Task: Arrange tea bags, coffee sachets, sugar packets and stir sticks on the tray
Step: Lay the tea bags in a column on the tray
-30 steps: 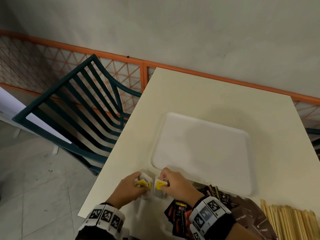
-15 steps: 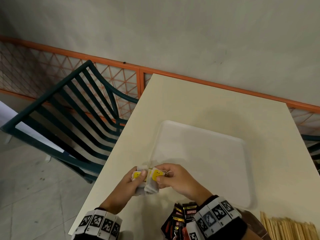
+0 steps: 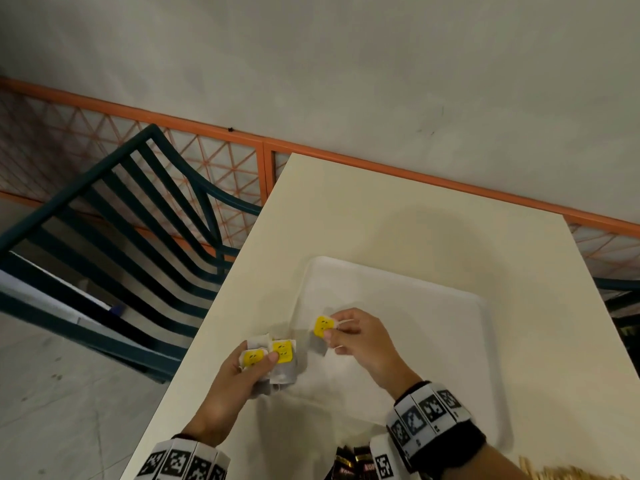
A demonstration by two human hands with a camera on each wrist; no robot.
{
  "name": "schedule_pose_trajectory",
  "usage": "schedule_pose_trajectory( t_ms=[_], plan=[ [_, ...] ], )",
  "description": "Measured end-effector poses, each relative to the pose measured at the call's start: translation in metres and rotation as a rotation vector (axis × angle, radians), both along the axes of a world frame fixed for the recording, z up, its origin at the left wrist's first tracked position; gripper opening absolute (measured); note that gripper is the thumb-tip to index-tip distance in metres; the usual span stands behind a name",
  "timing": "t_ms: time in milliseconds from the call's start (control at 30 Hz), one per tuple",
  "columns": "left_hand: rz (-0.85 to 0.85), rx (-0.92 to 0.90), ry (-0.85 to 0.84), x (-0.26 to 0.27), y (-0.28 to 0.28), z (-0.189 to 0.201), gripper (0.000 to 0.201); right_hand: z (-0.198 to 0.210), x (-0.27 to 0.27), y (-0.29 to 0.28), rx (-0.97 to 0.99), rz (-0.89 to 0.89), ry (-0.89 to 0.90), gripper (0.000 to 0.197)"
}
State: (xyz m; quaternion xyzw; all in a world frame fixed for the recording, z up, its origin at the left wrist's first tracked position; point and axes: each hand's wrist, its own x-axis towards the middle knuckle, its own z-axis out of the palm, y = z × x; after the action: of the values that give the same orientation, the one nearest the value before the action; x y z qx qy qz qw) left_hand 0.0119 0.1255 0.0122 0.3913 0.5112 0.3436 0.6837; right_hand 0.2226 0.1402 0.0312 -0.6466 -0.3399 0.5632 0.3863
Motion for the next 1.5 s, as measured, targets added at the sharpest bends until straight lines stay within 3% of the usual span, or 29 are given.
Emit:
schedule_pose_trajectory(
  t_ms=[67, 367, 500, 600, 767, 900, 1100, 1300, 1433, 1500],
  plan=[
    [0.040, 0.008, 0.037, -0.001, 0.006, -0.003, 0.018, -0.008, 0.011, 0.019, -0.002, -0.082, -0.061, 0.019],
    [0.061, 0.028, 0.149, 0.001, 0.024, -0.005, 0.022, -0.044, 0.029, 0.104, -0.010, -0.112, -0.210, 0.031],
    [0.069, 0.015, 0.161, 0.005, 0.032, -0.005, 0.022, -0.054, 0.023, 0.122, 0.084, -0.077, -0.442, 0.027],
    [0.063, 0.022, 0.164, 0.007, 0.036, -0.006, 0.021, -0.052, 0.020, 0.120, 0.209, 0.064, -0.717, 0.009],
    [0.068, 0.030, 0.156, 0.009, 0.039, -0.008, 0.019, -0.050, 0.017, 0.084, 0.516, 0.453, -1.052, 0.030],
    [0.076, 0.024, 0.148, 0.013, 0.038, -0.006, 0.018, -0.045, 0.014, 0.069, 0.325, 0.688, -0.985, 0.056],
    [0.073, 0.001, 0.127, 0.017, 0.035, 0.000, 0.018, -0.049, 0.004, 0.076, 0.213, 0.650, -0.887, 0.067],
    [0.076, -0.003, 0.138, 0.018, 0.036, -0.002, 0.020, -0.045, 0.004, 0.080, 0.214, 0.642, -0.900, 0.062],
    [0.083, 0.003, 0.123, 0.021, 0.036, -0.003, 0.021, -0.033, 0.002, 0.068, 0.316, 0.471, -0.835, 0.038],
    [0.089, 0.013, 0.105, 0.023, 0.036, -0.001, 0.018, -0.028, -0.003, 0.058, 0.282, 0.371, -0.712, 0.031]
  ],
)
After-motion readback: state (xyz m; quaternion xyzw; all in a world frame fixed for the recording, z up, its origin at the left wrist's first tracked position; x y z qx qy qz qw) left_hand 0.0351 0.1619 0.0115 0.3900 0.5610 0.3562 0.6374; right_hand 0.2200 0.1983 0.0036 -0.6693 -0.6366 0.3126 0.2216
